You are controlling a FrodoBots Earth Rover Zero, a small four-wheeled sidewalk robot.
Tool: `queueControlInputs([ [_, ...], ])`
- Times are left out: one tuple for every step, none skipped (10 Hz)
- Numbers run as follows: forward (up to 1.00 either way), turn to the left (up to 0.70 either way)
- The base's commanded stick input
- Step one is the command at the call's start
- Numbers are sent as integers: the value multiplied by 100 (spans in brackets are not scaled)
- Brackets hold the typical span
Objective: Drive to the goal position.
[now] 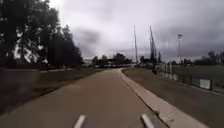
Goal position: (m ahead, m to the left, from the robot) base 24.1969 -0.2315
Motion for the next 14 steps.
queueControlInputs([
  [98, 1],
  [98, 1],
  [98, 1],
  [98, 1],
  [98, 1],
  [98, 1],
  [98, 1],
  [98, 1],
  [98, 1],
  [98, 5],
  [98, 11],
  [98, 20],
  [98, 38],
  [98, 7],
])
